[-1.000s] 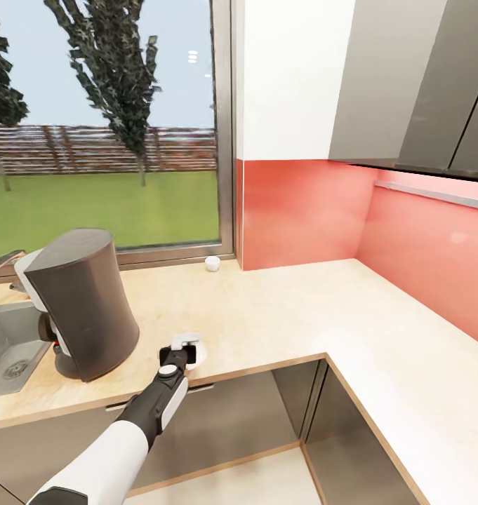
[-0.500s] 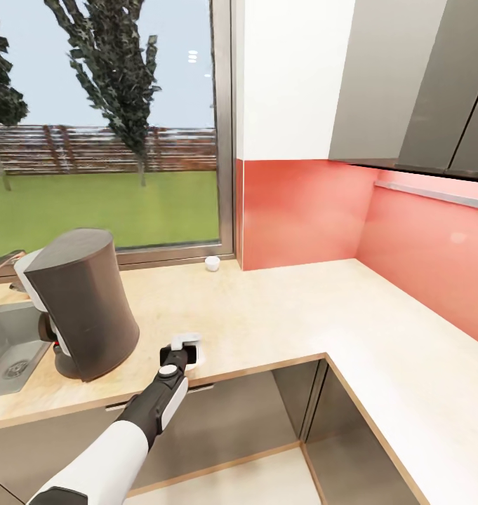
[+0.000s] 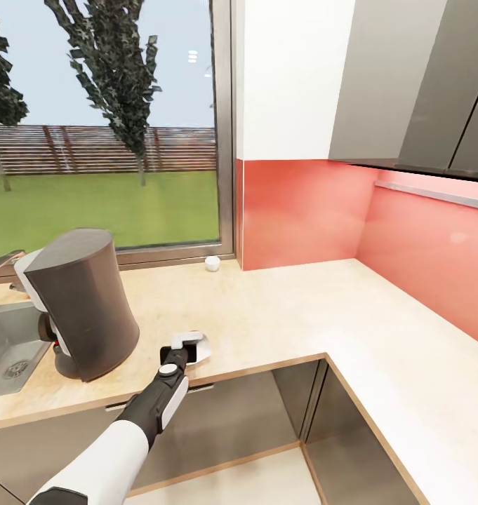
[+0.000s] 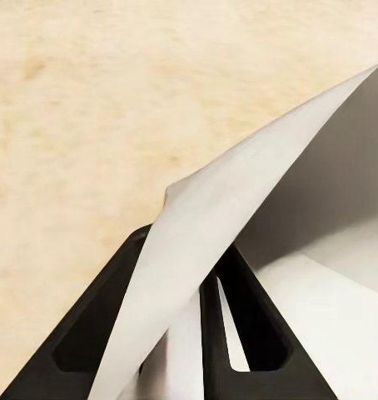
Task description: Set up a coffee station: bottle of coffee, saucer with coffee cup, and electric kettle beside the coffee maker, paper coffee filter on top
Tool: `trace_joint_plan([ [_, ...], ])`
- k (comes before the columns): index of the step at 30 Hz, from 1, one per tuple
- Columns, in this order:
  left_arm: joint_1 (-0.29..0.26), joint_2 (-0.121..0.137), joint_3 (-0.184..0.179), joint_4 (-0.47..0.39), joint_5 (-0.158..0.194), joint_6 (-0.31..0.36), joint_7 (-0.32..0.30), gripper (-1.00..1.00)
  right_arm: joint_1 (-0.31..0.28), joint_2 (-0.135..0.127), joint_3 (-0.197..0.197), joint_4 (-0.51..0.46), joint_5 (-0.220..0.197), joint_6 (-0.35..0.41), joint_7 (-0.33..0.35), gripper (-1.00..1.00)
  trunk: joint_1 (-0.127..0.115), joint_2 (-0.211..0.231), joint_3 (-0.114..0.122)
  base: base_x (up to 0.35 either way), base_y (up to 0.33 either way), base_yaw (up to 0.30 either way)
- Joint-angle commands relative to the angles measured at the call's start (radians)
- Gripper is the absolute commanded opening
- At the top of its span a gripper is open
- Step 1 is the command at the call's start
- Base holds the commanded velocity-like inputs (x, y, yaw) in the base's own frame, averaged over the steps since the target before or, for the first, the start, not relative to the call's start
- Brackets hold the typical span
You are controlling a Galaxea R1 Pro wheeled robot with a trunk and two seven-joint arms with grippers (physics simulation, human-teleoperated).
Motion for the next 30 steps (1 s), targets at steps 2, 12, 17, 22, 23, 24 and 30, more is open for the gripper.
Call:
trace_joint_plan([
  [2, -0.001, 0.0, -0.006, -0.002, 0.004, 0.007, 0.008, -1.0, -0.001, 0.0, 0.005, 0.0, 0.0, -0.003, 0.0, 1.0, 0.001, -0.002, -0.002, 0.0, 0.0, 0.0],
  [12, -0.01, -0.003, -0.005, -0.013, 0.006, 0.01, 0.009, -1.0, -0.001, 0.013, 0.005, 0.002, -0.005, -0.003, 0.0, 1.0, 0.001, -0.002, -0.002, 0.0, 0.0, 0.0],
  [17, -0.014, -0.003, -0.006, -0.067, 0.005, 0.023, 0.007, -1.0, -0.001, 0.012, 0.003, 0.0, -0.006, -0.004, 0.002, 1.0, 0.001, -0.002, -0.002, 0.0, 0.0, 0.0],
  [22, -0.015, -0.002, -0.007, -0.156, 0.004, 0.065, 0.005, -1.0, -0.001, 0.012, 0.002, -0.001, -0.006, -0.004, 0.005, 1.0, 0.001, -0.002, -0.002, 0.0, 0.0, 0.0],
  [23, -0.015, -0.002, -0.007, -0.189, 0.005, 0.099, 0.005, -1.0, -0.001, 0.012, 0.002, -0.002, -0.006, -0.004, 0.006, 1.0, 0.001, -0.002, -0.002, 0.0, 0.0, 0.0],
  [24, -0.016, -0.002, -0.007, -0.2, 0.005, 0.112, 0.005, -1.0, -0.001, 0.011, 0.002, -0.002, -0.006, -0.004, 0.006, 1.0, 0.001, -0.002, -0.002, 0.0, 0.0, 0.0],
  [30, -0.019, -0.008, -0.01, -0.483, 0.01, 0.392, -0.009, -1.0, -0.001, 0.002, 0.001, -0.018, -0.002, -0.004, 0.007, 1.0, 0.001, -0.002, -0.002, 0.0, 0.0, 0.0],
])
